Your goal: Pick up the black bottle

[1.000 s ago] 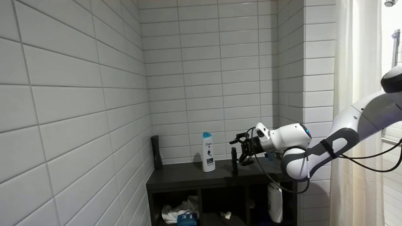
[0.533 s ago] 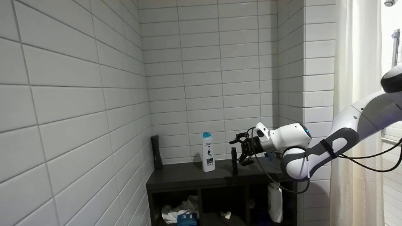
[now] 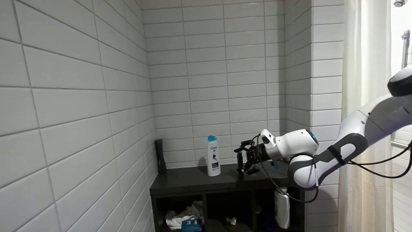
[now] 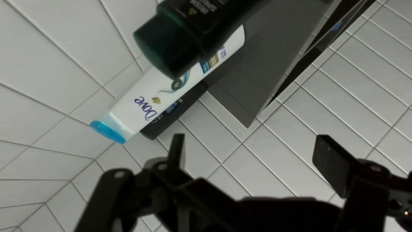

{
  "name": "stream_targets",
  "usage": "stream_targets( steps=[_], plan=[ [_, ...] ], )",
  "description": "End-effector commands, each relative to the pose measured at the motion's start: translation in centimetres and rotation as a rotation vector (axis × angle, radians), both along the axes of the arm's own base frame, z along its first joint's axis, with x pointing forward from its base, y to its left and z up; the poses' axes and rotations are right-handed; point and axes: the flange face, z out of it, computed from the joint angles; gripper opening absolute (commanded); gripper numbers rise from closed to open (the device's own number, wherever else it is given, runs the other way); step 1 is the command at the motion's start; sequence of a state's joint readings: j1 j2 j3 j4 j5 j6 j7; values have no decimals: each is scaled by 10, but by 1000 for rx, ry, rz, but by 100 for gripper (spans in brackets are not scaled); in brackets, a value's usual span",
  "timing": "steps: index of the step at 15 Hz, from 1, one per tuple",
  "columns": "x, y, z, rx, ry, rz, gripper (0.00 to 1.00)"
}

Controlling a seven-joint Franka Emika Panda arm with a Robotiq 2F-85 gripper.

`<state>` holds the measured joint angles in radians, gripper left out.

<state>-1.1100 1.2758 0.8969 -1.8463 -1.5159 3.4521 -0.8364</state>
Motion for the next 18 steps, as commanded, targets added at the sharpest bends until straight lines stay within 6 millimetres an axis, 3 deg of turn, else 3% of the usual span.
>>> stream_targets(
  steps=[1,8,9,11,18],
  plan=[
    [-4,3,3,-15,33,4,100],
    [6,-9,0,-46,93,-47,100],
    [8,-12,1,-58,95,-54,75],
    [10,-14,-1,-76,102,-59,68],
    [16,-19,-1,-120,110,-67,13]
  ],
)
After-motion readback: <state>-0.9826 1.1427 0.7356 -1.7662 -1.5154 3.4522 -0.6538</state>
